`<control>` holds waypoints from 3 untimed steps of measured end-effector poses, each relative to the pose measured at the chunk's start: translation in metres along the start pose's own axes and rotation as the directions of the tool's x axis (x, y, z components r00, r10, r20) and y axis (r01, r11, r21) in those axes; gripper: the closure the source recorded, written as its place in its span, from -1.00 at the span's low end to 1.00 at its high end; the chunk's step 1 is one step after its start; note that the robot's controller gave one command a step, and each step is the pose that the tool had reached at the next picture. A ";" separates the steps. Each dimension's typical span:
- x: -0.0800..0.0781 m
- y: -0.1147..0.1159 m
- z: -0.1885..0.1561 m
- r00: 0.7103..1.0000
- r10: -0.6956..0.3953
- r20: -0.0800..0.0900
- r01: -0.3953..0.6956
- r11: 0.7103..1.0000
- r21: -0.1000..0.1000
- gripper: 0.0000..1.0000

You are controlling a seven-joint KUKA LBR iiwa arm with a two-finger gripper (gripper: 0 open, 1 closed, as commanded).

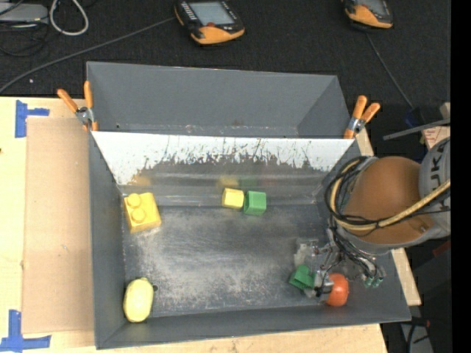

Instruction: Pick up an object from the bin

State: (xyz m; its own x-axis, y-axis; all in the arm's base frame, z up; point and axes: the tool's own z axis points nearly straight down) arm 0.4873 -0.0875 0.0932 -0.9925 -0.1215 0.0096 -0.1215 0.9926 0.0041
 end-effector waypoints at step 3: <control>0.000 0.002 -0.044 1.000 0.002 -0.001 -0.002 1.000 -0.001 1.00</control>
Offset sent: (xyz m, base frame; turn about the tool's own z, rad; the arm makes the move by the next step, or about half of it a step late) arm -0.0007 0.0007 0.0367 0.0001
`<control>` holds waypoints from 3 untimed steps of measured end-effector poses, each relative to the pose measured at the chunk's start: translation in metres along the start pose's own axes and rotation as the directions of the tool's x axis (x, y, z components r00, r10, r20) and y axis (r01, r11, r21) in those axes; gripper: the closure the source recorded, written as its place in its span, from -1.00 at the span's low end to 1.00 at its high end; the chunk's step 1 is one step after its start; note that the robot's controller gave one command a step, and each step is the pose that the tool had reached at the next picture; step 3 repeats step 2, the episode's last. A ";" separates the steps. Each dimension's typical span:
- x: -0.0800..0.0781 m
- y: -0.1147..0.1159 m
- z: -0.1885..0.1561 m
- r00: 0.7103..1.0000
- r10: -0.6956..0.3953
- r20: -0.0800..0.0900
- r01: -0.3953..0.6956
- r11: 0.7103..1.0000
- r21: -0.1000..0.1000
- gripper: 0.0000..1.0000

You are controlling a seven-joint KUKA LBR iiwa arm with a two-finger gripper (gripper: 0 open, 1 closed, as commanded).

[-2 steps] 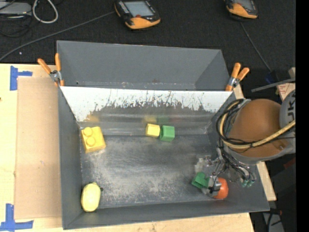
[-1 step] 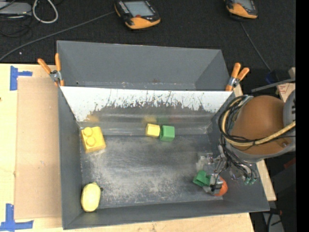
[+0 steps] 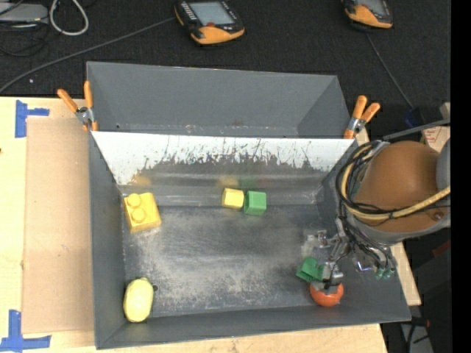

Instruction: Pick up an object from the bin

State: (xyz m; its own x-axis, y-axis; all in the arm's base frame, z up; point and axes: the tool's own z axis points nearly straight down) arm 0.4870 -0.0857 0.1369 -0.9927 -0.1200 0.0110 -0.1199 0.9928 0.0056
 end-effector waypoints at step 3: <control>-0.001 0.000 -0.023 1.000 0.002 0.002 -0.002 1.000 0.000 1.00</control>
Offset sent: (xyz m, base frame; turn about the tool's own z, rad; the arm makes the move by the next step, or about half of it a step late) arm 0.0003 0.0001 0.0292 0.0001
